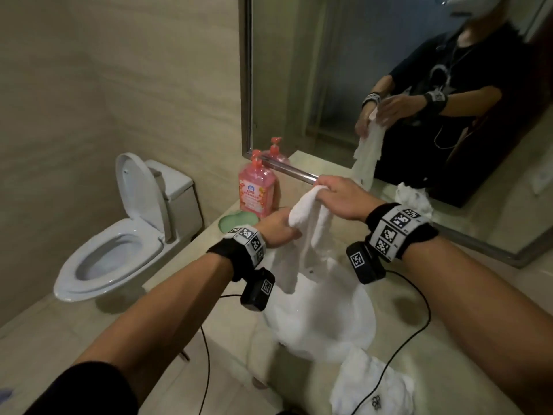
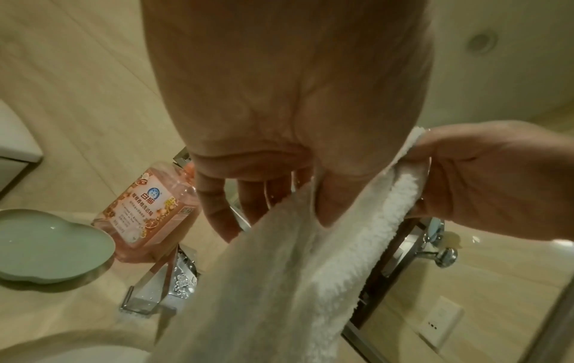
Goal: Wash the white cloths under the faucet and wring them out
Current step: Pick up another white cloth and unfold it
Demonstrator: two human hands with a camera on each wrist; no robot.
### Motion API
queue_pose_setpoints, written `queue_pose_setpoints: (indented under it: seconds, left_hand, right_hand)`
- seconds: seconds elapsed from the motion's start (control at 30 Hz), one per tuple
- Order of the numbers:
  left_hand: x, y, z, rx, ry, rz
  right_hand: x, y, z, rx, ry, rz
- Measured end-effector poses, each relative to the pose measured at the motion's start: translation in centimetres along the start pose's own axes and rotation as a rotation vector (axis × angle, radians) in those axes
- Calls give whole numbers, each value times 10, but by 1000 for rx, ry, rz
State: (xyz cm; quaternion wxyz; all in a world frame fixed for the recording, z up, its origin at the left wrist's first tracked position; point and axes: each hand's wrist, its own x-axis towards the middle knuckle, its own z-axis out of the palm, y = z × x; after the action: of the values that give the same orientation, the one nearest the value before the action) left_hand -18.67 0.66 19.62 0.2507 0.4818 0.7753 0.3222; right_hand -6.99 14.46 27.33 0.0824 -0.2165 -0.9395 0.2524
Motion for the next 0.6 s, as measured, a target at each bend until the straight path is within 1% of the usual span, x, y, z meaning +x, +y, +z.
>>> queue_pose_setpoints:
  seconds: [0.1, 0.17, 0.23, 0.27, 0.33, 0.37, 0.43, 0.47, 0.5, 0.53, 0.6]
  left_hand:
    - [-2, -3, -7, -30, 44, -22]
    - [-5, -9, -11, -124, 19, -62]
    - [-9, -15, -17, -202, 13, -103]
    - [-10, -17, -21, -261, 34, -118]
    - [-12, -16, -31, -400, 103, -140]
    - [-12, -15, -37, -448, 139, -148]
    - [-13, -9, -49, -526, 173, -156]
    - [-14, -4, -54, -570, 165, -148]
    - [-15, 1, -58, -577, 141, -131]
    - [-15, 4, -61, -533, 131, -106]
    - [-16, 7, -67, -419, 111, -53]
  right_hand:
    - [-3, -1, -11, 75, 134, 29]
    - [-3, 0, -16, 177, 233, 66]
    - [-3, 2, -19, 296, 289, 122]
    - [-4, 3, -19, 343, 292, 149]
    - [-5, 7, -16, 415, 252, 190]
    - [-7, 9, -14, 450, 210, 192]
    - [-11, 13, -9, 526, 76, 162]
    - [-14, 14, -5, 521, 13, 141]
    - [-16, 14, -1, 470, -23, 120]
    - [-17, 13, 3, 403, -32, 103]
    - [-15, 12, 11, 336, -7, 88]
